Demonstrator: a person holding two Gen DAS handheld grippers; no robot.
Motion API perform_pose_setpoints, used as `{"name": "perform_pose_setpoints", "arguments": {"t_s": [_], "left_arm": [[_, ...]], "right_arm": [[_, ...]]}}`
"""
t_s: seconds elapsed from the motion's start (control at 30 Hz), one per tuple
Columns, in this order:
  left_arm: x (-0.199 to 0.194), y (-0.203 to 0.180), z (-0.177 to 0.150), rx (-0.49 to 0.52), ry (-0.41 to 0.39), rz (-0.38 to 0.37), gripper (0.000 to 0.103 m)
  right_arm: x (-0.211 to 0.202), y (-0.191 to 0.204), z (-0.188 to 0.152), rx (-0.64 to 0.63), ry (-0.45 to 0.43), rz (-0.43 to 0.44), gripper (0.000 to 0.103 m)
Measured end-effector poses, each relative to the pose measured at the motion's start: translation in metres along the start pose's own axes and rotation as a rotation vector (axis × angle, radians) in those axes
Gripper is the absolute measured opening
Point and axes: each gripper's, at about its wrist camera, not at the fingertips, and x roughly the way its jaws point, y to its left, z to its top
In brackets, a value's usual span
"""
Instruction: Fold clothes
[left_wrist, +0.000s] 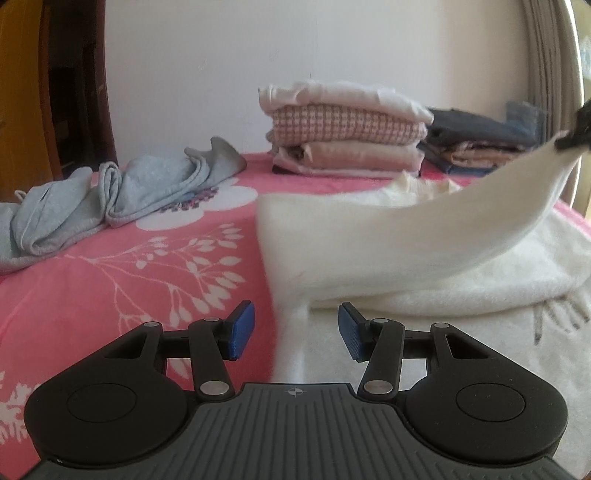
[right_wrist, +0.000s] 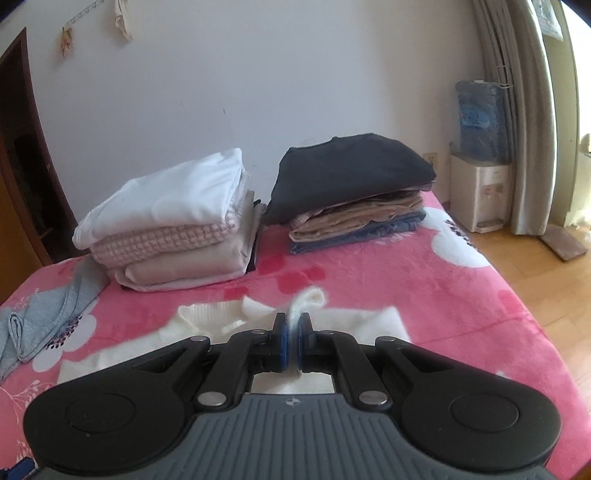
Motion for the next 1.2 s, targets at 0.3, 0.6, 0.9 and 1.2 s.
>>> {"name": "perform_pose_setpoints", "arguments": {"t_s": [0.3,0.6,0.9,1.2], "left_arm": [[0.009,0.007,-0.004,-0.04,0.058,0.009,0.05],[0.01,0.001,-0.005,-0.015,0.065,0.002,0.05],[0.013,0.007,-0.005,-0.057,0.083,-0.015,0.052],[0.017,0.02,-0.008,-0.155,0.087,-0.043,0.058]], "right_arm": [[0.02,-0.052,-0.032,0.063,0.11,-0.092,0.005],[0.019,-0.092,-0.043,0.175,0.108,-0.102,0.005],[0.013,-0.146,-0.052,0.359,0.108,-0.141,0.051],[-0.012,-0.109,-0.044,0.173,0.048,0.066,0.028]]}}
